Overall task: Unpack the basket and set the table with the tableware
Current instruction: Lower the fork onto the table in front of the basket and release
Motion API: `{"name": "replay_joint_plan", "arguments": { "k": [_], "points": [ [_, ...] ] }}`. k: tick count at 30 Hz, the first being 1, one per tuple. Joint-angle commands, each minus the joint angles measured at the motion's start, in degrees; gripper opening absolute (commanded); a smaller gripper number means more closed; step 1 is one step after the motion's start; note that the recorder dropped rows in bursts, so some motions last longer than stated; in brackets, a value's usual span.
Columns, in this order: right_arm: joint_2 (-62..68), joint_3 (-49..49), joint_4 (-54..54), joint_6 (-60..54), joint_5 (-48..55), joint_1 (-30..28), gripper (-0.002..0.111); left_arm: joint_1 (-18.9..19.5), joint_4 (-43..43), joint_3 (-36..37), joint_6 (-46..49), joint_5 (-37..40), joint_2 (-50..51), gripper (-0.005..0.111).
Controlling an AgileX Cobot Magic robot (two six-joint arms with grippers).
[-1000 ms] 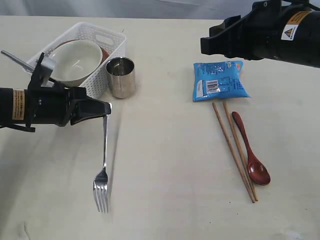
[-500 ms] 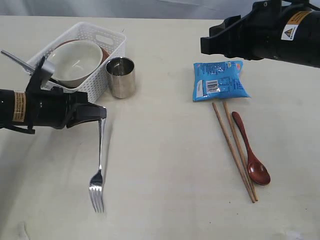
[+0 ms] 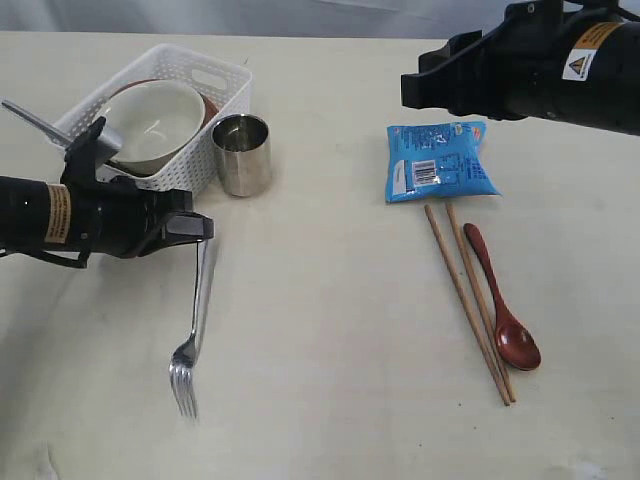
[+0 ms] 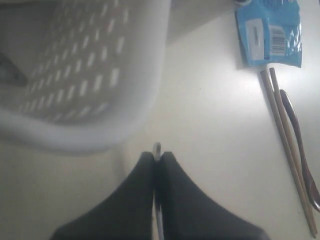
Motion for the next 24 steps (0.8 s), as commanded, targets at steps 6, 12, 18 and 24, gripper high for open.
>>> {"name": "replay_joint_plan", "arguments": {
  "k": [6,12,18,24],
  "points": [
    [-0.12,0.00,-0.25,-0.03,-0.16,0.09,0.036,-0.24,-6.91,-0.35,3.77,3.83,0.02,0.000],
    [-0.12,0.00,-0.25,-0.03,-0.16,0.09,0.036,-0.24,-7.00,-0.35,5.16,3.72,0.02,0.000],
    [-0.12,0.00,-0.25,-0.03,-0.16,0.09,0.036,-0.24,-8.13,-0.35,6.94,3.84,0.02,0.000],
    [-0.12,0.00,-0.25,-0.05,-0.04,0.09,0.036,-0.24,-8.75,-0.35,7.65,4.54,0.02,0.000]
  ]
}}
